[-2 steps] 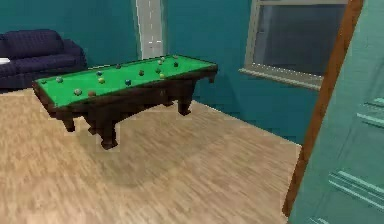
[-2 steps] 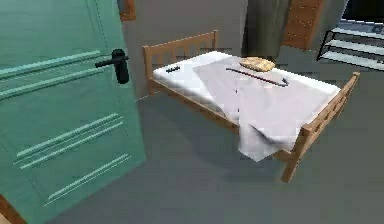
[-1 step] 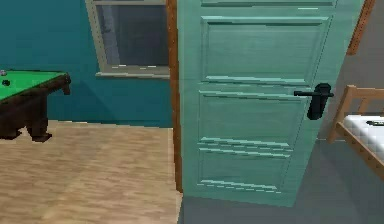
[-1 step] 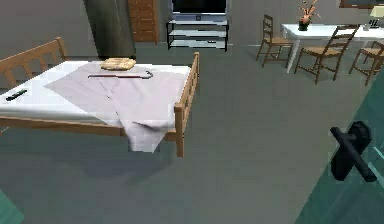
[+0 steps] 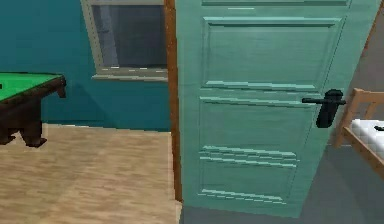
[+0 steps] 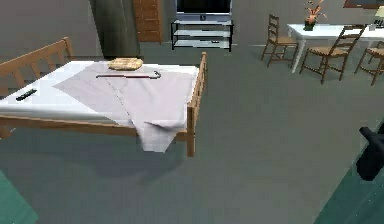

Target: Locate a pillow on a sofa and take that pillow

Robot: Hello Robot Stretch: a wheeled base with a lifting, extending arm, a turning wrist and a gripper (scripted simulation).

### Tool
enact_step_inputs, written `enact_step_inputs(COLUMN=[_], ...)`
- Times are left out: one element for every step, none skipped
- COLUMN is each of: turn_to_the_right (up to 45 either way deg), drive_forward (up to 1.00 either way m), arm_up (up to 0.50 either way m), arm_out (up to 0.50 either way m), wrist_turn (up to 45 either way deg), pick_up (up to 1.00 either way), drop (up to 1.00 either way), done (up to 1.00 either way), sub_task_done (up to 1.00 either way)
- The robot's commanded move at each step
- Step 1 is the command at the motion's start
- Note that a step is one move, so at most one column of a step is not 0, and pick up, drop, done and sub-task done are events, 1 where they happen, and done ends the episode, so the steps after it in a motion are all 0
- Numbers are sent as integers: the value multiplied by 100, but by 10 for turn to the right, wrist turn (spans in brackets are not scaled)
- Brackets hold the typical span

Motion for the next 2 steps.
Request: enact_step_inputs(turn_to_the_right=[-450, -420], drive_forward=[0, 0], arm_up=[0, 0], arm_out=[0, 0], wrist_turn=[0, 0], pick_up=[0, 0], drop=[0, 0], done=[0, 0], sub_task_done=[0, 0])
